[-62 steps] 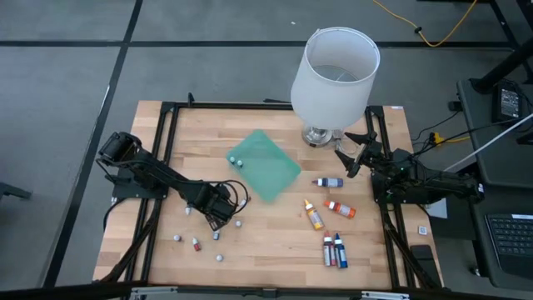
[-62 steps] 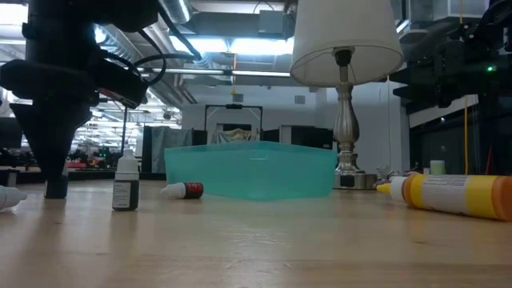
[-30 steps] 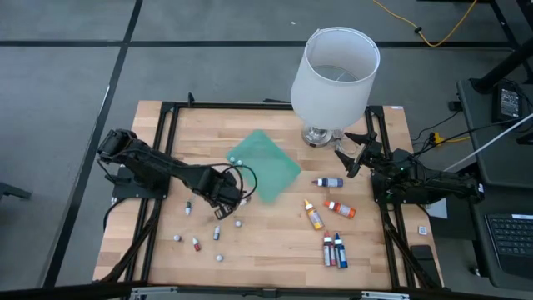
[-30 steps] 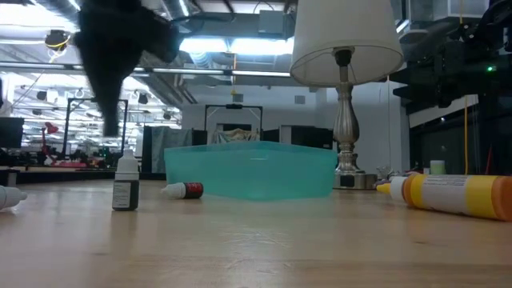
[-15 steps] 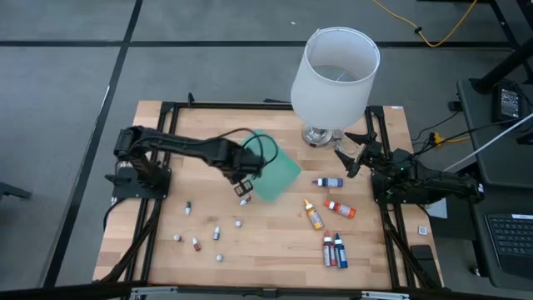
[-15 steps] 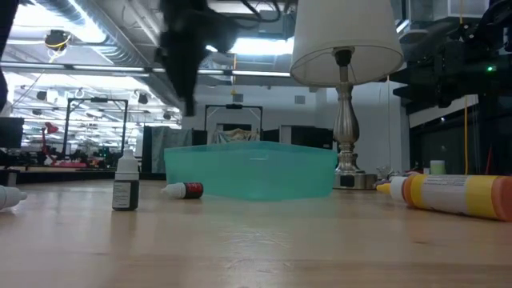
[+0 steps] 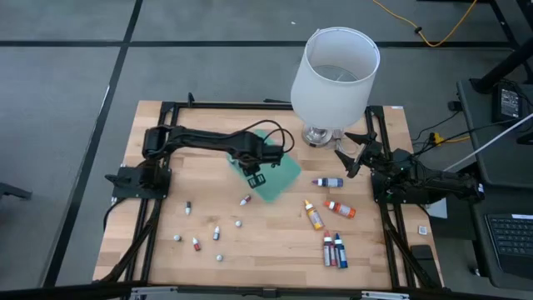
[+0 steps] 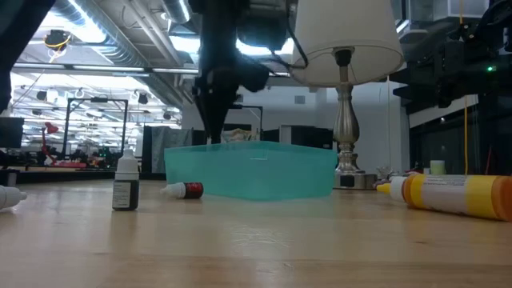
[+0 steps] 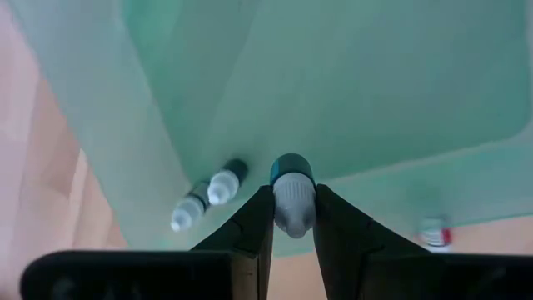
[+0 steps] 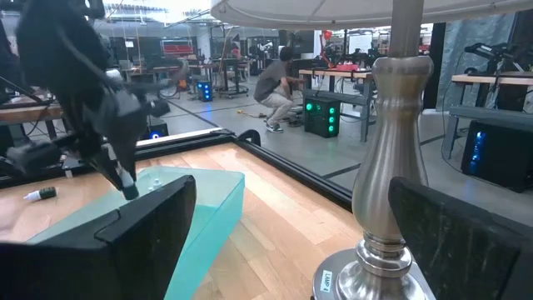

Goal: Pick & Place food coloring
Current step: Put the top small blue food coloring bottle into the green bin

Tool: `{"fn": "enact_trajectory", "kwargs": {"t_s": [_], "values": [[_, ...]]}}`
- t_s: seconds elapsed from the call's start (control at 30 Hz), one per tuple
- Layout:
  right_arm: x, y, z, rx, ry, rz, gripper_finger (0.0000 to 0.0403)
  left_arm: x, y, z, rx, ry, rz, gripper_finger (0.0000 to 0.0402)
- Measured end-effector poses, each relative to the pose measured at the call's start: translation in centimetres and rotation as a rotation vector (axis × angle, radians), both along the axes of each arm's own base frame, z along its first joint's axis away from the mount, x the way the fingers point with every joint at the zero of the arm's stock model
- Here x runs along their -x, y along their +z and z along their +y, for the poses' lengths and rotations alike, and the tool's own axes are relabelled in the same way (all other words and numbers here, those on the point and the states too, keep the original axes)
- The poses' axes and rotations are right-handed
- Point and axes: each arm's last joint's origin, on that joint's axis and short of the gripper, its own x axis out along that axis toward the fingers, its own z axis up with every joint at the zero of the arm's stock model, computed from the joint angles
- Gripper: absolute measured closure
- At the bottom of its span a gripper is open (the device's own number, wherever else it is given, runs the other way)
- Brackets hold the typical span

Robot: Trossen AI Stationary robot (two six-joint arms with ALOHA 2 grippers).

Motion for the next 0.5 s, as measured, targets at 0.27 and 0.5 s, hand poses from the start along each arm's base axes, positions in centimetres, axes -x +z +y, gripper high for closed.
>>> {"fn": "enact_trajectory", "kwargs": {"t_s": [0.27,0.5], "values": [[0.0,0.0,0.0,0.0,0.0,0.0,0.0006,-0.7,-1.9,1.0,-0.005,-0.1,-0.002,0.0336],[0.0,0.0,0.0,0.0,0.0,0.0,0.0006,0.0,-3.8,1.5,0.01,-0.123,0.026,0.0336]]}}
